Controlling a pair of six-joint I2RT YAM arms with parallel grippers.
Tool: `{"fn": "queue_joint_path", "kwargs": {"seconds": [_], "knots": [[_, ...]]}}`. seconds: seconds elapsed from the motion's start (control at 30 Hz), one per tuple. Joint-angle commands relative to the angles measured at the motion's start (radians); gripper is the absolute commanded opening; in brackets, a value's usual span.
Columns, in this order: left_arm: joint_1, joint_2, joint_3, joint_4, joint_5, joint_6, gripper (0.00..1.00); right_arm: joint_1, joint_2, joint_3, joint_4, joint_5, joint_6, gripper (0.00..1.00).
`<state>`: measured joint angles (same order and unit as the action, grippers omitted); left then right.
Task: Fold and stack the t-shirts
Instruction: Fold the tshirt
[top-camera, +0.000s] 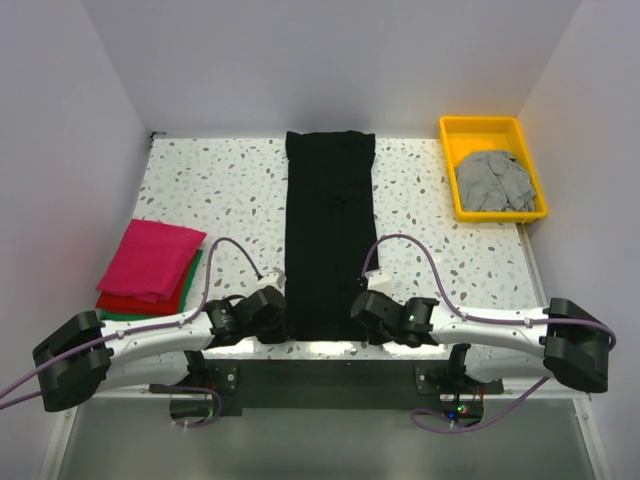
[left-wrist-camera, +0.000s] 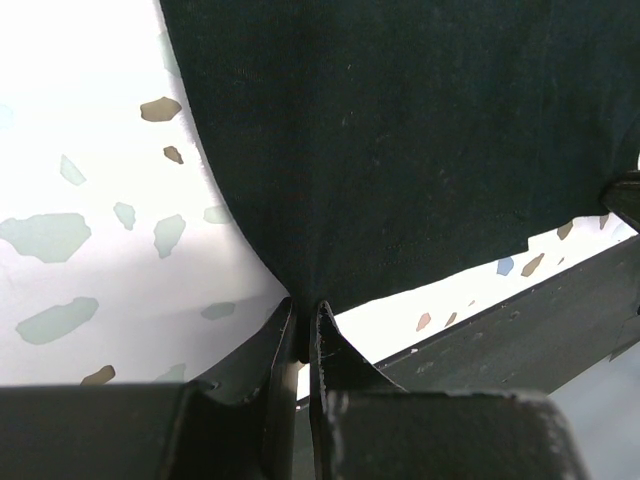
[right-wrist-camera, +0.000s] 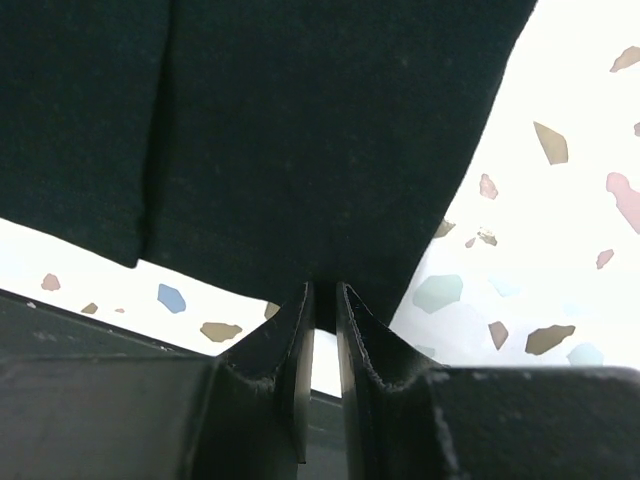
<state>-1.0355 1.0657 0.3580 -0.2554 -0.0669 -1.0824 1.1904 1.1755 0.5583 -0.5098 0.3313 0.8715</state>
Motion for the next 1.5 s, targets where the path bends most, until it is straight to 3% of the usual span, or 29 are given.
{"fn": "queue_joint_path", "kwargs": {"seconds": [0.0,0.2,0.33,0.6,0.9,1.07,1.47], "knots": [[-0.008,-0.001,-0.036,-0.074,-0.017,-0.001,0.0,0.003,-0.03,-0.017,-0.019,0.032,0.018,0.19],[-0.008,-0.006,-0.04,-0.074,-0.014,-0.004,0.0,0.003,-0.022,-0.031,0.0,0.014,0.017,0.16],[-0.008,-0.007,-0.044,-0.071,-0.014,-0.005,0.0,0.005,-0.013,-0.02,0.008,0.021,0.017,0.29],[-0.008,-0.001,-0.045,-0.065,-0.013,-0.007,0.0,0.005,0.004,0.023,0.014,0.032,0.004,0.29],[-0.008,0.008,-0.047,-0.064,-0.013,-0.004,0.0,0.003,0.088,0.035,0.053,0.02,0.004,0.24],[-0.008,0.004,-0.047,-0.067,-0.01,-0.005,0.0,0.003,0.064,0.025,0.028,0.035,0.007,0.15],[-0.008,-0.018,-0.067,-0.085,-0.016,-0.011,0.0,0.003,-0.031,-0.026,0.002,-0.003,0.021,0.12]]}}
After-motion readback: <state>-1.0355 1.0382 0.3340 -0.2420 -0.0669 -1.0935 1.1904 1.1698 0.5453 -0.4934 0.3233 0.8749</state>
